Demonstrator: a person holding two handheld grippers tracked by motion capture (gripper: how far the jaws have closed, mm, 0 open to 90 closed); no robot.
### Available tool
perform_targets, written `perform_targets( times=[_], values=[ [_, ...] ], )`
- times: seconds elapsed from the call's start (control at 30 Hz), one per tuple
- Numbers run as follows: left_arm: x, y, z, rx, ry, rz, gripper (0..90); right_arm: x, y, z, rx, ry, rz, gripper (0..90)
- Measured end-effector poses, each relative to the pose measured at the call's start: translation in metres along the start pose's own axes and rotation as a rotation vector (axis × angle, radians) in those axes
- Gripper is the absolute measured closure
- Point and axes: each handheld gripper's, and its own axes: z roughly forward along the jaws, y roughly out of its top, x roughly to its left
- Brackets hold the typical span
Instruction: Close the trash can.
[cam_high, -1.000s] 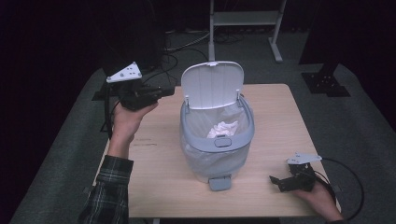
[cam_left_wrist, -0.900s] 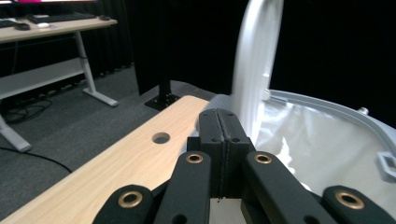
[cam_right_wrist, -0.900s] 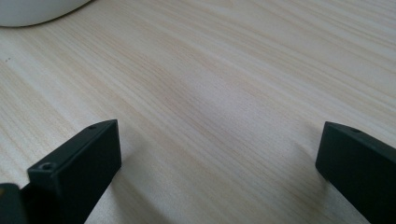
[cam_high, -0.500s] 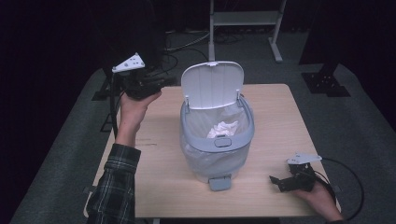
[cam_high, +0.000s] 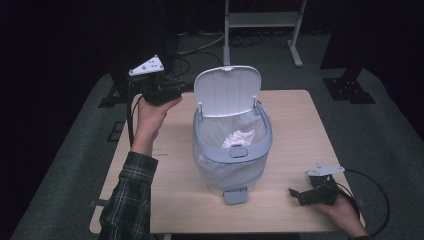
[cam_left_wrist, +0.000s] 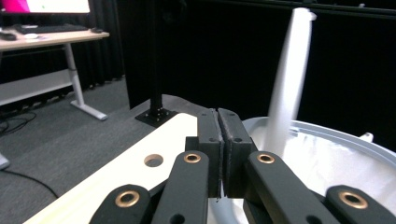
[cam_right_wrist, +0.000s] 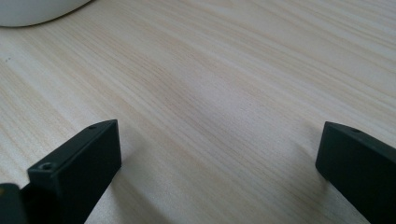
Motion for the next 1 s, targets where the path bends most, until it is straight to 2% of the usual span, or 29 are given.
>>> perform_targets(
  times=[0.13,0.43,1.0],
  values=[
    [-0.005,0.001,-0.003,-0.006,-0.006,0.006,88.7,0.0,0.0,0.0,0.001,0.0,-0.004,0.0],
    [-0.018,-0.004,-0.009,-0.014,-0.068,0.006,87.9,0.0,0.0,0.0,0.0,0.0,-0.001,0.0],
    [-0.044,-0.019,-0.02,0.036,-0.132,0.03,87.9,0.0,0.0,0.0,0.001,0.0,-0.002,0.0]
  ],
)
